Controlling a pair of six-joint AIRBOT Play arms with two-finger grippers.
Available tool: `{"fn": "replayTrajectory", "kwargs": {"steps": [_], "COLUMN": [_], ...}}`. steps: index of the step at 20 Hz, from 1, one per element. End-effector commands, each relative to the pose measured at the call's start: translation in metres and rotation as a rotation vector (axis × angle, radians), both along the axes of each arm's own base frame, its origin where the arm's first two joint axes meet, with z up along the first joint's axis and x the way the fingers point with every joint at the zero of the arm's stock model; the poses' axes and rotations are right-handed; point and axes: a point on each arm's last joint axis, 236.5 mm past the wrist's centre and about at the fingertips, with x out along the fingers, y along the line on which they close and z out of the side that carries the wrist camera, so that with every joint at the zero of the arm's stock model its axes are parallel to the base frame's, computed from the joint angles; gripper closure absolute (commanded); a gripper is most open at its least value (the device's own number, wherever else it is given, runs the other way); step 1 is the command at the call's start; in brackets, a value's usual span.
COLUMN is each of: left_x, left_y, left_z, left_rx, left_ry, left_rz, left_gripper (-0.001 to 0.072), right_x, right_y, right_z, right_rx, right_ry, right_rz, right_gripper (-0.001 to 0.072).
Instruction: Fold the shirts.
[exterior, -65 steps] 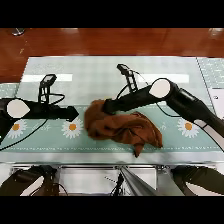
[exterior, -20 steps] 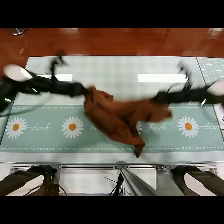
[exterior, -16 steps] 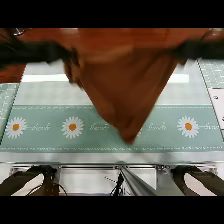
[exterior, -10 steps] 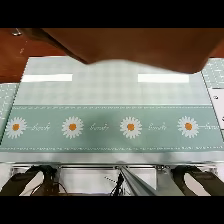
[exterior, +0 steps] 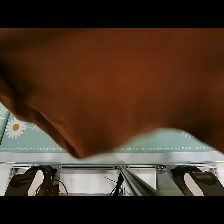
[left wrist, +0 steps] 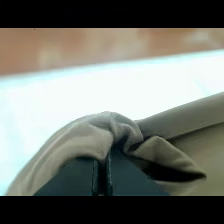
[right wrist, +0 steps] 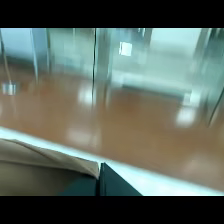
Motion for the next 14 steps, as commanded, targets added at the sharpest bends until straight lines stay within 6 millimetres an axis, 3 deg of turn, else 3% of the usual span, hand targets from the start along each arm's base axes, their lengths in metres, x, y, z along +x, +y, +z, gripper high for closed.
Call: {"fn": "replayTrajectory", "kwargs": {"steps": [1, 4, 7, 11, 14], "left_x": [-0.014, -0.002, 0.021, 0.071, 0.095], "left_y": [-0.017, -0.034, -0.039, -0.043, -0.055], "left_z": [-0.116, -0.211, -0.286, -0.338, -0.365], "left_rx": [-0.115, -0.258, -0.332, -0.219, -0.186], "left_ry": [0.297, 0.466, 0.539, 0.487, 0.557], "left_rz": [-0.064, -0.114, -0.029, 0.039, 0.051], "left_gripper": [0.0686, 0.0687, 0.0687, 0.0687, 0.0687], "right_x": [0.04, 0.102, 0.158, 0.235, 0.271], "right_y": [0.001, 0.005, 0.01, 0.032, 0.049], "right_z": [-0.09, -0.18, -0.254, -0.32, -0.358], "right_rx": [0.03, 0.099, 0.143, 0.303, 0.436], "right_ry": [0.269, 0.461, 0.633, 0.741, 0.834], "right_rz": [0.008, 0.014, 0.029, 0.076, 0.102], "right_gripper": [0.0675, 0.0676, 0.0675, 0.0675, 0.0674]}}
